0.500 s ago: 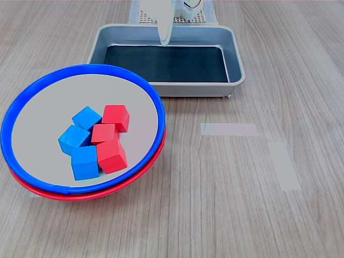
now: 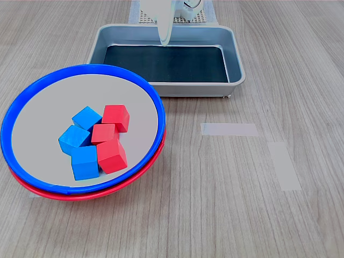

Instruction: Resolve any anomalies and move all blocks to matching dishes

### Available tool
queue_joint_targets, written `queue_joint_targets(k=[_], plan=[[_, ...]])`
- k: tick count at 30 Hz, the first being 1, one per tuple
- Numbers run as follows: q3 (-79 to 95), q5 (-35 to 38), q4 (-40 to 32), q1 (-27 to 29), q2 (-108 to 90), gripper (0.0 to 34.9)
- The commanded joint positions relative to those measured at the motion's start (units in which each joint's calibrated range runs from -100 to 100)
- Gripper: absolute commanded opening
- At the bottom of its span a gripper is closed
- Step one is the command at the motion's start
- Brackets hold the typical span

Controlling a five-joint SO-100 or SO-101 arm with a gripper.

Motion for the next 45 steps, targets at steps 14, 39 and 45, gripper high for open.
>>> queue_joint_targets(k=[14, 39, 45], plan=[[0.0, 0.1, 0.11, -0.2, -0.34, 0.3], [-32.13, 11.87, -11.44, 5.92, 45.12, 12.2], [-49.98, 14.95, -7.73, 9.4, 68.57, 11.8]])
